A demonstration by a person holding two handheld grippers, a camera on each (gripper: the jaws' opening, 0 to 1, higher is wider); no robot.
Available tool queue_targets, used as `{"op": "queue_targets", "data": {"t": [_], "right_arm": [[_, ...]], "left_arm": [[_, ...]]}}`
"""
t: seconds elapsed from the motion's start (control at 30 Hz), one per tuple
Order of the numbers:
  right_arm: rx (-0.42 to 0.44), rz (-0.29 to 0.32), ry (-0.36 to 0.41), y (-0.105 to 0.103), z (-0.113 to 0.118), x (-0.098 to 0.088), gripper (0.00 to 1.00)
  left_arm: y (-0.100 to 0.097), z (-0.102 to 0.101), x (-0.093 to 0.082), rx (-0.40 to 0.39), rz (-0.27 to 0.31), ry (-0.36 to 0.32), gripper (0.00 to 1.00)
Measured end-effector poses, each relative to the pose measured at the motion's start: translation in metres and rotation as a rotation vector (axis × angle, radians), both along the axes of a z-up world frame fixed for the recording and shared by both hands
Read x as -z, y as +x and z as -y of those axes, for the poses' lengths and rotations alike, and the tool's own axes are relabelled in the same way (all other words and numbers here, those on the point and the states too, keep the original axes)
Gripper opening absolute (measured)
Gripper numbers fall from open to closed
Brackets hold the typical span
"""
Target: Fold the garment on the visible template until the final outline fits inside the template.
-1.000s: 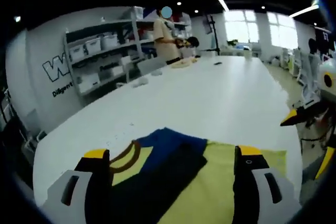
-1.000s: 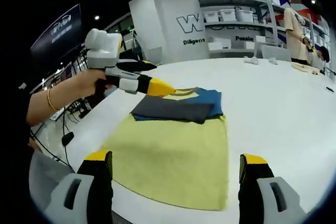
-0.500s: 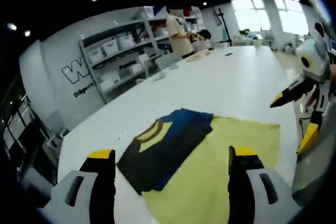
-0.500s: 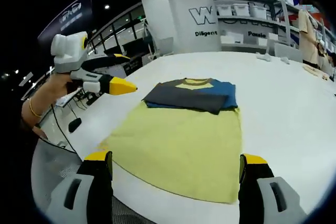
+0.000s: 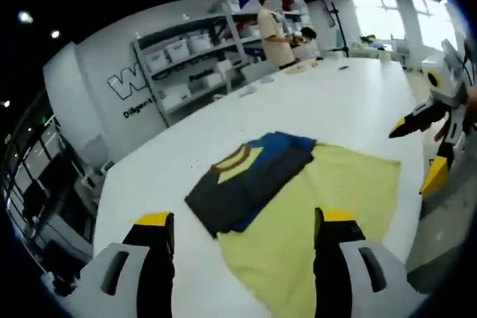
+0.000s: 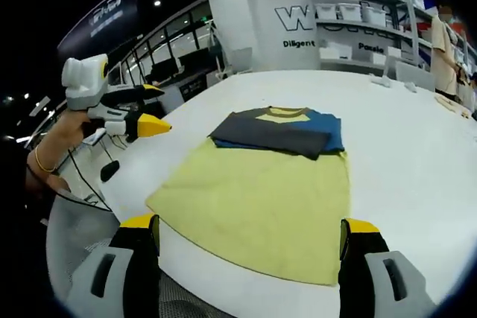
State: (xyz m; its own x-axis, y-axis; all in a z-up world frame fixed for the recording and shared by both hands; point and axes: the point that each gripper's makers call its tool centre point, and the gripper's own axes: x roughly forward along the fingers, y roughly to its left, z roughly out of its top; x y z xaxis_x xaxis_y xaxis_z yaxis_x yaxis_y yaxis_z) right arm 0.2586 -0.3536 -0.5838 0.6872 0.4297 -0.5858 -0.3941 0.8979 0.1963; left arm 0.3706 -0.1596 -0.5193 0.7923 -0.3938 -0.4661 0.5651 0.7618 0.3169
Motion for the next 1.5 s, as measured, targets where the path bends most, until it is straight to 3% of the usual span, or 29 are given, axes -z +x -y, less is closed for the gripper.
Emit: {"op": "queue_targets", "data": {"t": [0.07,0.1,0.2,0.33,0.47,0.67,0.73,0.83,0.97,1.17,1.33,1.4,1.5], "right_arm": [[-0.001,0.004,0.0,-0.001,0.0,-0.001,0.99],[0.0,0.003,0.001,-0.001,0.0,0.0,0.99],[0.001,-0.001,0.005,-0.002,0.0,0.002,0.99],[0.002,-0.013,-0.001,-0.004,0.001,0.007,0.99],[-0.01,-0.022,-0.014,-0.006,0.005,0.012,0.99],[-0.033,-0.054,-0.028,-0.014,0.017,0.024,0.99],[-0.032,-0.057,-0.029,-0.015,0.022,0.027,0.99],[-0.016,-0.059,-0.013,-0.014,0.03,0.03,0.99],[0.005,-0.07,0.016,-0.014,0.037,0.031,0.99],[0.031,-0.076,0.011,-0.007,0.051,0.036,0.99],[0.039,-0.071,0.0,-0.003,0.055,0.04,0.99],[0.036,-0.085,-0.019,-0.003,0.056,0.046,0.98],[0.048,-0.08,-0.049,0.0,0.061,0.051,0.96]], "left_arm": [[0.002,-0.005,-0.001,-0.03,0.018,0.042,0.85],[0.0,-0.003,0.0,-0.021,0.019,0.045,0.85],[-0.003,0.0,-0.002,-0.002,0.013,0.028,0.7],[-0.008,0.003,0.001,-0.009,-0.029,-0.012,0.74],[-0.012,0.003,0.0,-0.006,-0.024,-0.046,0.79],[-0.043,0.002,0.021,0.009,-0.132,-0.133,0.79],[-0.049,-0.004,0.03,0.0,-0.151,-0.124,0.78],[-0.057,-0.022,0.053,-0.049,-0.218,-0.047,0.72],[-0.061,-0.032,0.063,-0.083,-0.258,-0.07,0.72],[-0.076,-0.055,0.087,-0.146,-0.355,-0.026,0.7],[-0.085,-0.06,0.099,-0.172,-0.41,-0.048,0.64],[-0.091,-0.061,0.107,-0.205,-0.466,-0.081,0.6],[-0.094,-0.068,0.117,-0.27,-0.501,-0.121,0.56]]}}
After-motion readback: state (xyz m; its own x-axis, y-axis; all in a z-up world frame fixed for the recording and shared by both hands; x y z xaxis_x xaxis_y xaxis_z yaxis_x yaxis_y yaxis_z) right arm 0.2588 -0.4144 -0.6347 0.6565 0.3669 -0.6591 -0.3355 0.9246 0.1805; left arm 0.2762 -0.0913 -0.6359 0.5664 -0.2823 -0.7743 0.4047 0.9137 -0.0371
